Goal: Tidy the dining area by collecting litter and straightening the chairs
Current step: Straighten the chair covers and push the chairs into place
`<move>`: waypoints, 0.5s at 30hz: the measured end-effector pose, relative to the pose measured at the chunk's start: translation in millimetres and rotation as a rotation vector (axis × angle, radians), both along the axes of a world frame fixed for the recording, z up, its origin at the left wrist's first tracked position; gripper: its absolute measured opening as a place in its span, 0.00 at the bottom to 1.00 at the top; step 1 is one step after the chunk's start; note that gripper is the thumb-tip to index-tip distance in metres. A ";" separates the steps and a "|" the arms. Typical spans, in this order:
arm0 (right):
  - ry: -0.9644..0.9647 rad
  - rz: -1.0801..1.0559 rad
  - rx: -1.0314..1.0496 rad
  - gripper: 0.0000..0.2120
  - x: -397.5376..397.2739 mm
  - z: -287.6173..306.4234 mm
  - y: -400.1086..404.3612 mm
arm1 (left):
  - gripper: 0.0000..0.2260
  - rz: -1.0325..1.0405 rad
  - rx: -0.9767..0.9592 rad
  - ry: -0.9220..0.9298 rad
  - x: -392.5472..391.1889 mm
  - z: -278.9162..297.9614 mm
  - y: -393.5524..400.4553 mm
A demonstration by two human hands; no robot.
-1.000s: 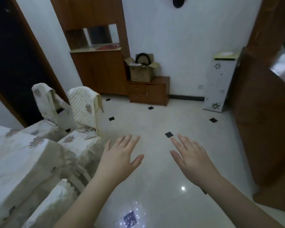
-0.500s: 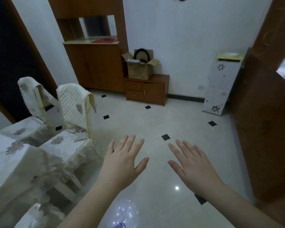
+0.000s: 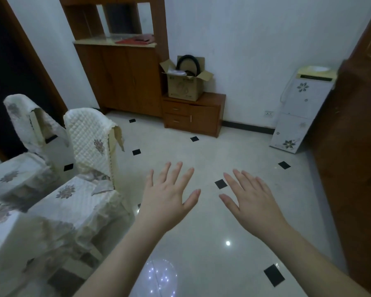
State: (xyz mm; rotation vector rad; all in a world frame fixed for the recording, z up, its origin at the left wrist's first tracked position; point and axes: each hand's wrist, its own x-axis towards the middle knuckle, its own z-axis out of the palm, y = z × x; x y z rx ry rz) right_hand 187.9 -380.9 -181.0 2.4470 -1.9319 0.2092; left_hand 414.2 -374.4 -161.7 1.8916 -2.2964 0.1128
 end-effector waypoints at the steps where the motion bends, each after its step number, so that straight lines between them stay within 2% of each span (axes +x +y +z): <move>1: -0.007 -0.013 0.000 0.33 -0.6 -0.5 -12.5 | 0.30 0.007 -0.001 0.002 0.1 -0.6 -14.7; 8: -0.025 -0.028 0.005 0.34 -32.2 -8.1 -113.7 | 0.29 0.036 0.037 -0.017 -22.9 -19.8 -117.1; 15: -0.072 0.028 0.026 0.33 -56.3 -3.4 -220.8 | 0.28 0.111 0.031 -0.020 -49.8 -11.6 -221.6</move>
